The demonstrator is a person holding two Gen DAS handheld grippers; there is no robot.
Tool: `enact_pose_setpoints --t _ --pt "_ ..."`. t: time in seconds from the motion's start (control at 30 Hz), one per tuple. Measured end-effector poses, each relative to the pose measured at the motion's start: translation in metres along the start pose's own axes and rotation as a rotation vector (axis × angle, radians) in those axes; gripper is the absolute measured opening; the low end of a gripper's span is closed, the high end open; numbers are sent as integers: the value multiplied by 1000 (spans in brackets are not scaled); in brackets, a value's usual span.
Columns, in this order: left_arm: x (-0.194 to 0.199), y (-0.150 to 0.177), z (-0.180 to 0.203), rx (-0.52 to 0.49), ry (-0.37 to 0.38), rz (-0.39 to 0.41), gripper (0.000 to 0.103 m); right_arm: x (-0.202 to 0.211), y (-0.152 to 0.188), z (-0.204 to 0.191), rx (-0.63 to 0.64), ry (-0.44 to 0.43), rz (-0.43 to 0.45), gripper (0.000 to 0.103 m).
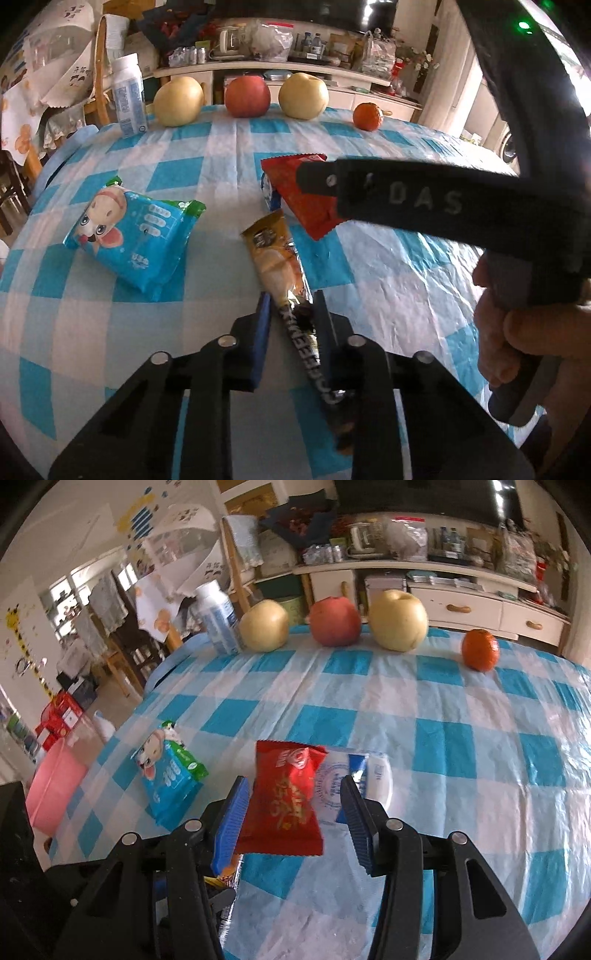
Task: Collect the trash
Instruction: 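Grasp the COFFEEMIX stick with the left tool while the right tool grasps the red snack bag, then lift the coffee stick and red snack bag off the table with both tools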
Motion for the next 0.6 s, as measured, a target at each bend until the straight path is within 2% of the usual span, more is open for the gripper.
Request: enact_pose_setpoints --t 0.37,0.43,0.5,0.6 --pt "9 7 -29 -41 -40 -6 21 -10 2 -12 81 38 -26 45" --pt "8 8 -30 -62 -52 -4 28 -13 3 -17 112 60 -30 45" --pt "6 9 -26 -108 -87 7 42 -15 4 -19 122 63 -35 45" --pt "4 9 -22 -136 -105 10 44 -16 4 -19 124 75 -35 41"
Point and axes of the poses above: each gripper's, at about its wrist camera, not at the fingertips, and x roughly against the way its jaws point, z to its right, y to its underside, the point moved 2 cm from there along -x, roughly the way its jaws point, and after that the axes turned 6 degrees about -y, right-handed, at the moved point
